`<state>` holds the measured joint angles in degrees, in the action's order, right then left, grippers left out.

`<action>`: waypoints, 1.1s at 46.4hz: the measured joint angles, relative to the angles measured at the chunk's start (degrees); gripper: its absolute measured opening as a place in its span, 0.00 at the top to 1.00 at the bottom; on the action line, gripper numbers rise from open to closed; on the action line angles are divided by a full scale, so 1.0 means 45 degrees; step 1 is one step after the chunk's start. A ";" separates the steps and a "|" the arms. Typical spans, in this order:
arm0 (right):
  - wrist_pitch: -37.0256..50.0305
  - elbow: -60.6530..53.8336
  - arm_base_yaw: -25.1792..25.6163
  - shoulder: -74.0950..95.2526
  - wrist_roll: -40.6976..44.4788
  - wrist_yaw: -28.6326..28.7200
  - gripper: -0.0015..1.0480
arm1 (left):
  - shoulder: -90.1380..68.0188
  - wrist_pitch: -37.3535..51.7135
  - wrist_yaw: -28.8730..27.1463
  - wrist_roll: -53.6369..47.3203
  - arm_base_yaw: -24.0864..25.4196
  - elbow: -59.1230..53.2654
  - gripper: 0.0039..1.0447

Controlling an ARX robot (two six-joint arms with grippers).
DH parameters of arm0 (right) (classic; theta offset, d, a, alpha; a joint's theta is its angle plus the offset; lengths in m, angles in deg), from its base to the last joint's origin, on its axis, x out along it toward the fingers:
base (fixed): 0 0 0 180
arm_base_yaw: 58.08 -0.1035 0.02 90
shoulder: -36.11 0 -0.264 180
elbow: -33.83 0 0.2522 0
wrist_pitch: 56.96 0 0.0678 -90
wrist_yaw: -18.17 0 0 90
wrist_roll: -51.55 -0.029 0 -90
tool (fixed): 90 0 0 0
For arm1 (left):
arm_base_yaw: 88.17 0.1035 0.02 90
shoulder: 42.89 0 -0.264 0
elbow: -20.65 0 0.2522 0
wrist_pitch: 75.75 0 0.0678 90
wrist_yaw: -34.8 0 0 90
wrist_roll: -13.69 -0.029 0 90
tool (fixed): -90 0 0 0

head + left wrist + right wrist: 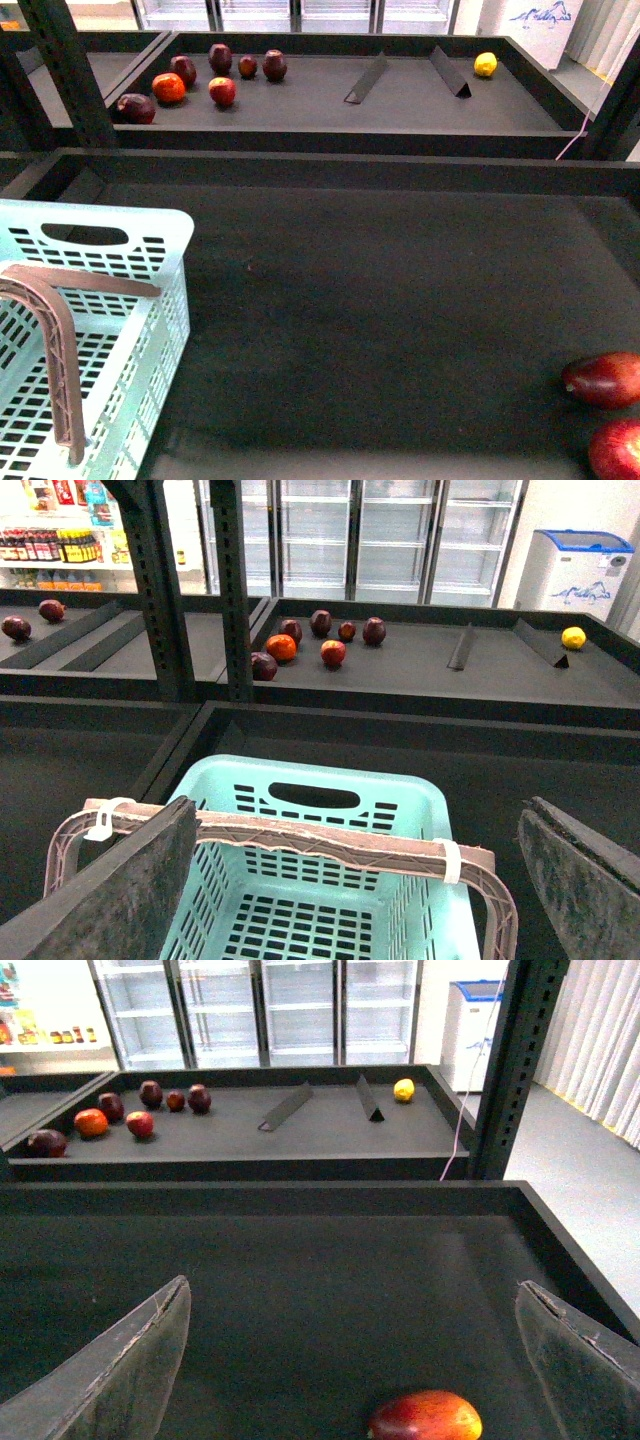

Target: Pick apple with right arm and hold basket with left

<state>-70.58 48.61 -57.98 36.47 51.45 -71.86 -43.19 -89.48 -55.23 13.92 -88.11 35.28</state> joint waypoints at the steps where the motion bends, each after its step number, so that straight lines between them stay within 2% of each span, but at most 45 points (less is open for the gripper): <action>1: 0.0000 0.0000 0.0000 0.0000 0.0000 0.0000 0.09 | 0.0000 0.0000 0.0000 0.0000 0.0000 0.0000 0.06; 28: 0.0000 0.0000 0.0000 0.0000 0.0000 0.0000 0.09 | 0.0000 0.0000 0.0000 0.0000 0.0000 0.0000 0.06; 30: 0.0000 0.0000 0.0000 0.0000 0.0000 0.0000 0.09 | -0.0141 -0.0374 -0.0544 0.0267 -0.0185 0.0102 0.06; 33: 0.0000 0.0000 0.0000 0.0000 0.0005 -0.0010 0.09 | -0.1122 -0.1559 -0.2696 0.1443 -0.0549 0.0568 0.06; 35: 0.0000 0.0000 0.0000 -0.0010 0.0005 0.0005 0.09 | -0.1656 -0.1588 -0.2788 0.2123 -0.0413 0.0695 0.06; 43: 0.0000 0.0000 0.0000 -0.0010 0.0005 0.0005 0.09 | -0.3740 -0.1588 -0.0680 0.5134 0.1039 0.1642 0.06; 47: -0.0005 0.0000 0.0000 -0.0010 0.0005 0.0005 0.09 | -0.5396 -0.1545 0.0826 0.7281 0.2016 0.1957 0.06; 51: -0.0005 0.0000 0.0000 -0.0010 0.0005 0.0005 0.09 | -0.6849 -0.1010 0.1987 0.8995 0.2521 0.2011 0.06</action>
<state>-70.60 48.61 -57.98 36.43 51.47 -71.84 -74.01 -94.03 -46.29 54.40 -76.77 44.32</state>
